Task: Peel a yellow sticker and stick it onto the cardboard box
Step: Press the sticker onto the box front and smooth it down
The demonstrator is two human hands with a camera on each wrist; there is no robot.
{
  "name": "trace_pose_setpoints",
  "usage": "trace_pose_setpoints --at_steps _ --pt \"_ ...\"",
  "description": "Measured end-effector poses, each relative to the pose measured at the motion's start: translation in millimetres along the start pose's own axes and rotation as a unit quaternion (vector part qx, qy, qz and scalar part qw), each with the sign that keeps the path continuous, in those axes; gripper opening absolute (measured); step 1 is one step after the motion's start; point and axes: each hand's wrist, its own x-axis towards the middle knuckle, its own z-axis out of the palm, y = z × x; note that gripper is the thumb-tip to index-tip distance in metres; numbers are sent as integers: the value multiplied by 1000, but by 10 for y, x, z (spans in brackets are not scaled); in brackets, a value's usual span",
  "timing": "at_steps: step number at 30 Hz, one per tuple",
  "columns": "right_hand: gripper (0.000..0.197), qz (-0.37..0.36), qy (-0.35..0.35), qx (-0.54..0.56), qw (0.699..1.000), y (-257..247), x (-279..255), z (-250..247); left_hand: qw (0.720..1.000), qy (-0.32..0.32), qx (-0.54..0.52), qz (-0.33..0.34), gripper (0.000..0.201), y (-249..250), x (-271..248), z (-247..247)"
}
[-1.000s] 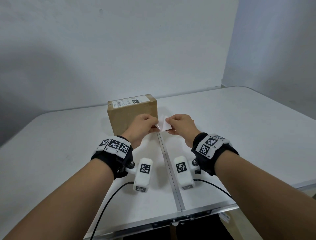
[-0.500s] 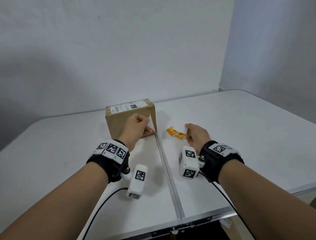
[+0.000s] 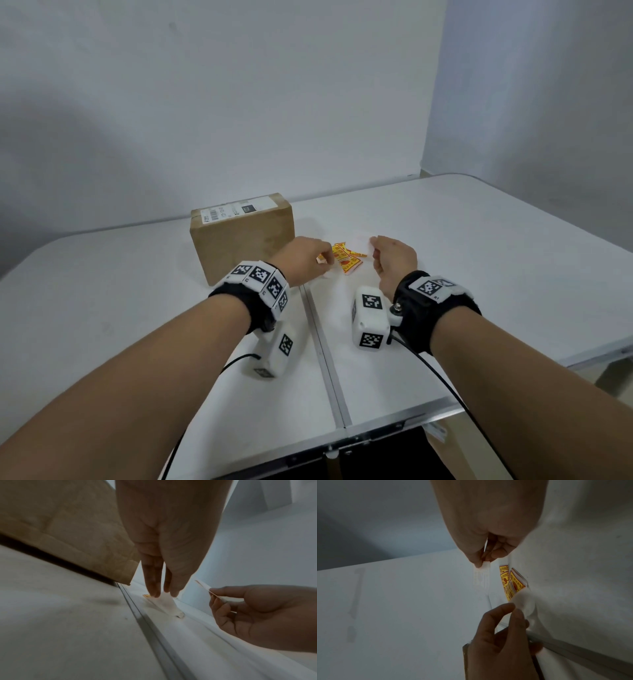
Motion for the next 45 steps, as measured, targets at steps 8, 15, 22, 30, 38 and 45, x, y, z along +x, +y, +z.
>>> trace_pose_setpoints --at_steps 8,15,22,30,38,45 --pt "20 -2 -27 -11 1000 56 -4 -56 992 112 53 7 15 25 -70 -55" --pt "16 11 -45 -29 999 -1 -58 68 966 123 189 131 26 295 -89 -169" --pt "5 18 -66 -11 998 -35 -106 113 957 148 209 135 8 346 -76 -150" --pt "4 49 -115 36 992 -68 -158 168 960 188 176 108 15 232 -161 -199" --pt "31 63 -187 -5 980 -135 -233 257 909 149 -355 -157 7 40 -177 -370" --pt "34 -73 -210 -89 971 -197 -279 376 815 70 -541 -194 9 -142 -384 -478"
